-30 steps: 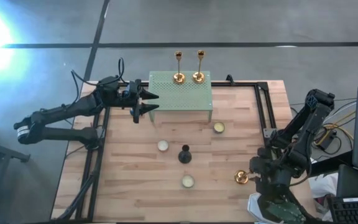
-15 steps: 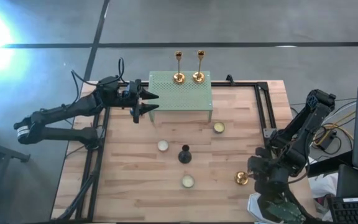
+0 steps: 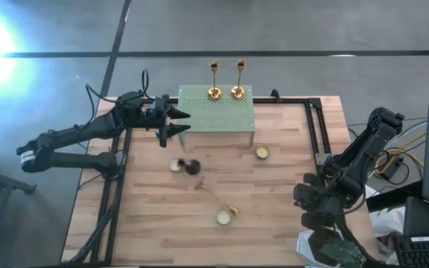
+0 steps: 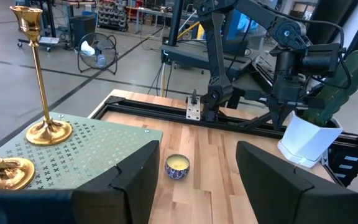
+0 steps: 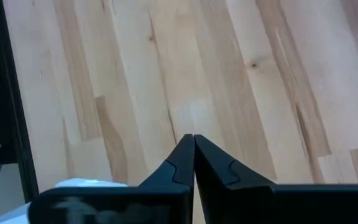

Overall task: Pick & Place candle stick holders
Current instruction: Align the gold candle holder with the other gold candle holders on the shelf

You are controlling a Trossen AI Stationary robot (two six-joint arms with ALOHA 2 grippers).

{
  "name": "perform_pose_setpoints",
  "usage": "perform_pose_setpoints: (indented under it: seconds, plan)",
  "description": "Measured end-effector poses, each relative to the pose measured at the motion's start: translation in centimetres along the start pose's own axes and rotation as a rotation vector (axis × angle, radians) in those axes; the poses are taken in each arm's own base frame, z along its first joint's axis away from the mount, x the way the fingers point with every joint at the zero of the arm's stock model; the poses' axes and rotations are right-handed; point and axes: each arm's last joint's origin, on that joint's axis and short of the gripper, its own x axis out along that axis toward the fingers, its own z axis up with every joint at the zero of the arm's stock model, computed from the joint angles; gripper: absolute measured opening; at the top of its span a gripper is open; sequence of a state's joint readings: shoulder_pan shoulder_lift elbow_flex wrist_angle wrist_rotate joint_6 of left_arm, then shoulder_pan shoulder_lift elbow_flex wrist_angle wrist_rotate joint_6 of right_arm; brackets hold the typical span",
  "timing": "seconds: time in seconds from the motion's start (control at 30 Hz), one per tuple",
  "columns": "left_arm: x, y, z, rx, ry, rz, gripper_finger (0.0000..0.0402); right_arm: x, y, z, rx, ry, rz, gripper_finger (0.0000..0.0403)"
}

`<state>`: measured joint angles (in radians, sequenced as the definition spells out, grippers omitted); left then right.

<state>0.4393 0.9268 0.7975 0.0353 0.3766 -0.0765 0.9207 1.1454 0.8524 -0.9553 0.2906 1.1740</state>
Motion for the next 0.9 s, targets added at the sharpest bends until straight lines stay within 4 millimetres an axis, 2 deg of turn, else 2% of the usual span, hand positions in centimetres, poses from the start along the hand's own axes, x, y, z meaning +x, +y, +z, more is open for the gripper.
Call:
perform_pose_setpoints:
  seconds: [0.53,0.7,0.9]
  plan:
    - [0.0,0.0,-0.2,-0.026,0.021,0.002,0.0218,0.1,-0.3,0.4,-0.023,-0.017,-0.024,0.0008]
    - [-0.4,-0.2,-0.4,-0.039,0.053,0.002,0.0218,0.0,-0.7,1.9,-0.058,-0.046,-0.039,0.0008]
    - [-1.4,-1.0,-0.2,-0.065,0.191,-0.022,0.0218,-0.9,-1.2,4.6,-0.107,-0.11,-0.056,0.0008]
